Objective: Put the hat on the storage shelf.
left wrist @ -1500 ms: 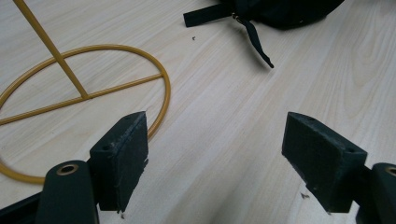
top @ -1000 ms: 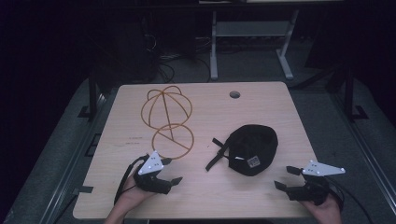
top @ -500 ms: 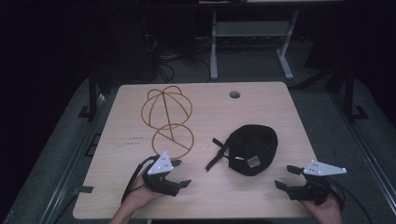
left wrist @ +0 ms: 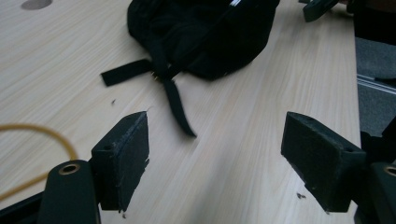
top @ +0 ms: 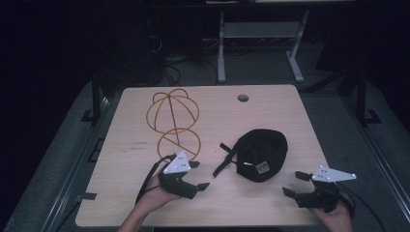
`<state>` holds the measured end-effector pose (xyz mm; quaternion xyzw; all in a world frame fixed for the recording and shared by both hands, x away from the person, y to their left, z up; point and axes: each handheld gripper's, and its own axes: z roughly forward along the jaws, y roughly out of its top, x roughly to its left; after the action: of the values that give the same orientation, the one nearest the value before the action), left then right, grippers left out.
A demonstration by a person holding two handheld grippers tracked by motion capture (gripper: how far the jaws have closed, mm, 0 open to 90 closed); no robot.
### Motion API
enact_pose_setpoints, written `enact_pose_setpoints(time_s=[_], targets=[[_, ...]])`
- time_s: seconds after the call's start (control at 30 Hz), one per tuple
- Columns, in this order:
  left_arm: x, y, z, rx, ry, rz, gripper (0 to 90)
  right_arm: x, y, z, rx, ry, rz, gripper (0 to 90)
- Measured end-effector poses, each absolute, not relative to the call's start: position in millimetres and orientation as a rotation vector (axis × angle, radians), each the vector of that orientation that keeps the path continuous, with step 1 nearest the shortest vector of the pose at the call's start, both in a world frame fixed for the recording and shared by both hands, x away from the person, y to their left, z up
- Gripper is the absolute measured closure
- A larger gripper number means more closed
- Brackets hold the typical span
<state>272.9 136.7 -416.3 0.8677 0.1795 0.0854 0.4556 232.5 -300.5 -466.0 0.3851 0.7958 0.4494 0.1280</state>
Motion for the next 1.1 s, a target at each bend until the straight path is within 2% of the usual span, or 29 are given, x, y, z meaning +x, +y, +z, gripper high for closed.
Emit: enact_pose_setpoints(time_s=[0.47, 1.1], targets=[[281.8, 74.3, -398.6, 2.195, 0.302, 0.158, 23.1, 232.6, -302.8, -465.3, 1.113, 2.306, 1.325, 17.4], [303.4, 14.8, -383.1, 2.249, 0.219, 0.123, 26.4, 232.8, -305.2, -464.3, 1.111, 2.310, 1.348, 17.5]])
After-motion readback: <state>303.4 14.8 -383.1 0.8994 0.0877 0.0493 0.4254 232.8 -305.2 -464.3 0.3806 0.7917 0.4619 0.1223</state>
